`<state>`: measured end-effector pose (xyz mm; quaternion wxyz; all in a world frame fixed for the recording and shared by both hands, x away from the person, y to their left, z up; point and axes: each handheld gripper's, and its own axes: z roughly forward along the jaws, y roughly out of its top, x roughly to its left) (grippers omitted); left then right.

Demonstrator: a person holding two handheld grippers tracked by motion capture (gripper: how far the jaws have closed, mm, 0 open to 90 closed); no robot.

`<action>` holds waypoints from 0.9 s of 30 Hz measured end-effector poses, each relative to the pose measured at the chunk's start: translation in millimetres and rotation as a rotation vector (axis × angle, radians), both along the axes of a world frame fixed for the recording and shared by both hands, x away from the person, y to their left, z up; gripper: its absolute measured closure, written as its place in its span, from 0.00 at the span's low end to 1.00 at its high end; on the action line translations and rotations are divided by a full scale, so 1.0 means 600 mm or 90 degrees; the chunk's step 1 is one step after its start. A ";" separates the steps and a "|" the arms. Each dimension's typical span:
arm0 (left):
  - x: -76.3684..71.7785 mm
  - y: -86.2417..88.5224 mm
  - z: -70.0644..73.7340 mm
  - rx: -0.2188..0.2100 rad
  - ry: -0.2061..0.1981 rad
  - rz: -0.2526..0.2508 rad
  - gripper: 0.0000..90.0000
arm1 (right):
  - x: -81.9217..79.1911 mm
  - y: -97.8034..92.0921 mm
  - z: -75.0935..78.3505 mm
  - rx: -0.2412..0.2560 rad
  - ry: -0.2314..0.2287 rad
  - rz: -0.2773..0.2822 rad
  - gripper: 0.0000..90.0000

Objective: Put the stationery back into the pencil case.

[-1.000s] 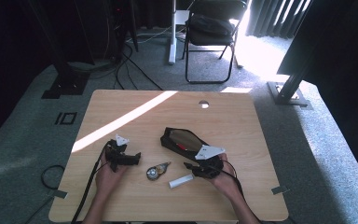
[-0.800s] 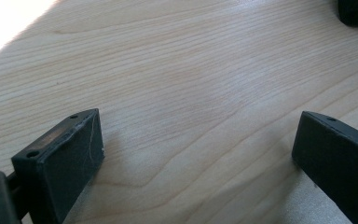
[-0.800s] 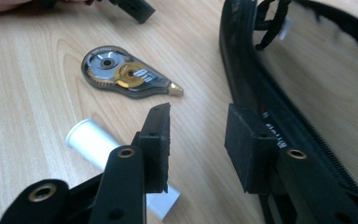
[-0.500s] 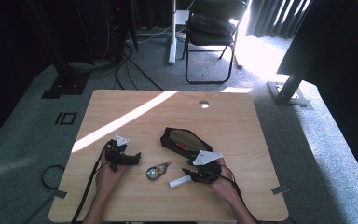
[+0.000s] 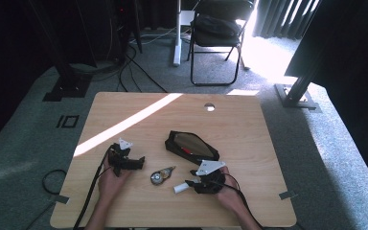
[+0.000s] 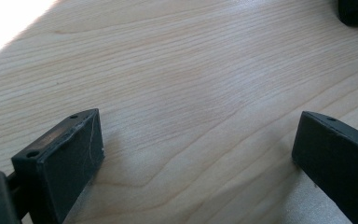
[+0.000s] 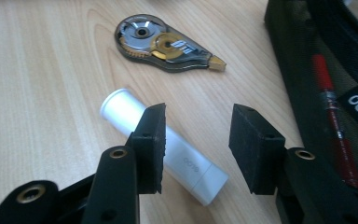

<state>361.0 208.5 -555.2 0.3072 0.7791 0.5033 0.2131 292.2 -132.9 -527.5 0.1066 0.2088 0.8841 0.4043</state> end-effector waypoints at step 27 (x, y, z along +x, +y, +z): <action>0.000 0.000 0.000 0.000 0.000 0.000 0.03 | -0.001 0.020 -0.016 -0.044 -0.004 0.033 0.70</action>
